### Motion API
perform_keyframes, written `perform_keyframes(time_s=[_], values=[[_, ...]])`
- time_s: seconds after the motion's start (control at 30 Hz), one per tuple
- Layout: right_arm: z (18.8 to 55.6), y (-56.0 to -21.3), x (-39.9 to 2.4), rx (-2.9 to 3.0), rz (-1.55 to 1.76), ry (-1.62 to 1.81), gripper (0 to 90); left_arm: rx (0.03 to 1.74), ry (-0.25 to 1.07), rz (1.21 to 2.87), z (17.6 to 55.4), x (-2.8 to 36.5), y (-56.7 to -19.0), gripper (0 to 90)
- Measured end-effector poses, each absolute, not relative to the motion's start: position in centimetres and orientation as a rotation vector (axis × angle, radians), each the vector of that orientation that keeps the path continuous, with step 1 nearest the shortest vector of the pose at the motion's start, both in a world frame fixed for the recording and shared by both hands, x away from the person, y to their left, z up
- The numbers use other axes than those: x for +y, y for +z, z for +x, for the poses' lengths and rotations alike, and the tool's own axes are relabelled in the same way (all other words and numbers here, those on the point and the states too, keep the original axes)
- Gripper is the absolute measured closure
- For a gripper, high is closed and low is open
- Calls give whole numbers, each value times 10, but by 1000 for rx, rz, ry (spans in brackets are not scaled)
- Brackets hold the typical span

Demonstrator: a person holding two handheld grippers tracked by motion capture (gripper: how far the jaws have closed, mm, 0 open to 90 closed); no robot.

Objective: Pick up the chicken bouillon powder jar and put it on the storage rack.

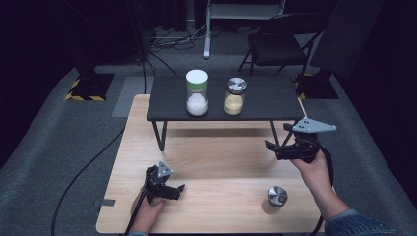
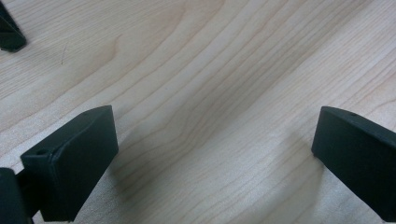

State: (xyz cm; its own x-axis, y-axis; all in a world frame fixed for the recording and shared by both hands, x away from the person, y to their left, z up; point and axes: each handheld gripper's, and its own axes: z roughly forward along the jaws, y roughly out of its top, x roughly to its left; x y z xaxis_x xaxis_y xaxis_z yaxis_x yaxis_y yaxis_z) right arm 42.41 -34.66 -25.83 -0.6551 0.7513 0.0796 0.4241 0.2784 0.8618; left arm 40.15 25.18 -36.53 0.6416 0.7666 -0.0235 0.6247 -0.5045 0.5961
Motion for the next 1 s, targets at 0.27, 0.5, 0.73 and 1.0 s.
perform_keyframes(time_s=[0.27, 0.5, 0.73, 1.0], values=[[414, -275, -360, 2201, 1089, 1302, 47, 1083, 327, 2292, 401, 252, -365, 3], [408, -291, -370, 2203, 1136, 1294, 47, 1083, 327, 2292, 401, 252, -365, 3], [404, -310, -377, 2224, 1177, 1264, 47, 1082, 328, 2291, 401, 252, -365, 3], [399, -329, -386, 2232, 1214, 1242, 47, 1084, 327, 2292, 401, 252, -365, 3]])
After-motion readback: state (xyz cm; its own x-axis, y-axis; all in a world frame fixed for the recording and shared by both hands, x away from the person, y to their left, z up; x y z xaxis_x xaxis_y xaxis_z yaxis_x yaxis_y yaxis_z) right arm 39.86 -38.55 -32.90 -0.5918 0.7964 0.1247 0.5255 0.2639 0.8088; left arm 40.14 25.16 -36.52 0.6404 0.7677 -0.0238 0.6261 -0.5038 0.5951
